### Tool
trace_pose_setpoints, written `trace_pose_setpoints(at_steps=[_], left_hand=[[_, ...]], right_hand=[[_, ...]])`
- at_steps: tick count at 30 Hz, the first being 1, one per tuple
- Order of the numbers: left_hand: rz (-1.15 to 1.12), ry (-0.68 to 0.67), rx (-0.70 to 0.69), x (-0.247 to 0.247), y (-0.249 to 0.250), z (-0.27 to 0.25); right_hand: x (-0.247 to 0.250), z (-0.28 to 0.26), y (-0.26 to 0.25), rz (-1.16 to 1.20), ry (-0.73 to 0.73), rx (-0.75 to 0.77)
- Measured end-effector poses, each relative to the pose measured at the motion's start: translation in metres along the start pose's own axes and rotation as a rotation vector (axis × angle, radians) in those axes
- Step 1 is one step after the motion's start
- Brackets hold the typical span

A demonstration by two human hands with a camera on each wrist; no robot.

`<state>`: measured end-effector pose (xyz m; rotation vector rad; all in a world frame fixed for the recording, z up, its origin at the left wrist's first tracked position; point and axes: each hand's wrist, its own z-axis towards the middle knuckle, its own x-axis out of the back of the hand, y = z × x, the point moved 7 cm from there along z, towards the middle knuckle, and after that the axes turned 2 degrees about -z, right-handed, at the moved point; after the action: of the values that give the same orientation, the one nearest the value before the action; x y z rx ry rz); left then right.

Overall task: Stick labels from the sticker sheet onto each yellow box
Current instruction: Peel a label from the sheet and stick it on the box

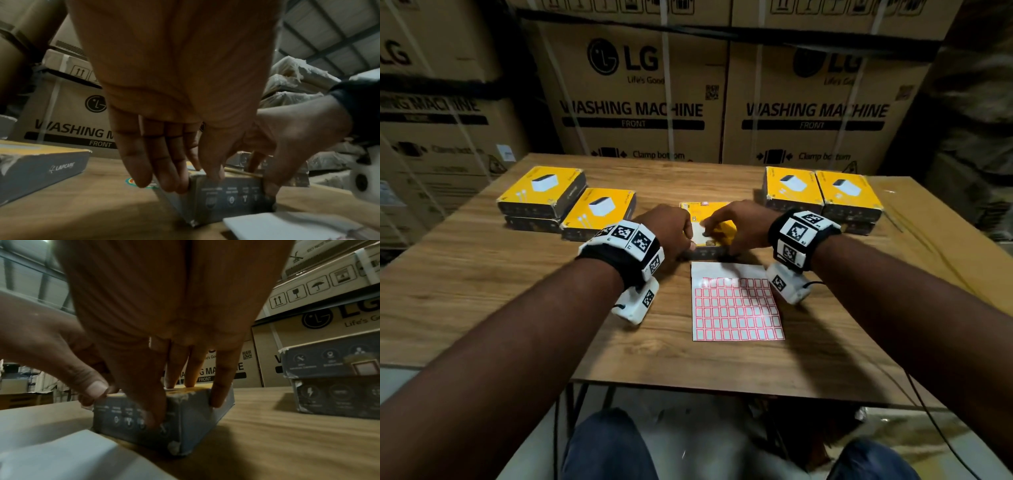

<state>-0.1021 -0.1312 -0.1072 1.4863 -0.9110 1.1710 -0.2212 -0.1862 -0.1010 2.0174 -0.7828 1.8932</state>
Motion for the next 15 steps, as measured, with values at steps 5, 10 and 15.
trace_pose_setpoints(at_steps=[5,10,15], left_hand=[[0.091,-0.018,-0.026,0.005,0.010,-0.004],[0.259,-0.139,-0.072,-0.001,0.025,-0.011],[0.237,-0.352,0.038,-0.024,0.019,-0.013]], right_hand=[[0.004,-0.004,0.008,0.038,0.077,0.010],[0.001,-0.020,0.002,0.002,0.042,0.061],[-0.024,-0.027,-0.014,-0.035,-0.067,0.117]])
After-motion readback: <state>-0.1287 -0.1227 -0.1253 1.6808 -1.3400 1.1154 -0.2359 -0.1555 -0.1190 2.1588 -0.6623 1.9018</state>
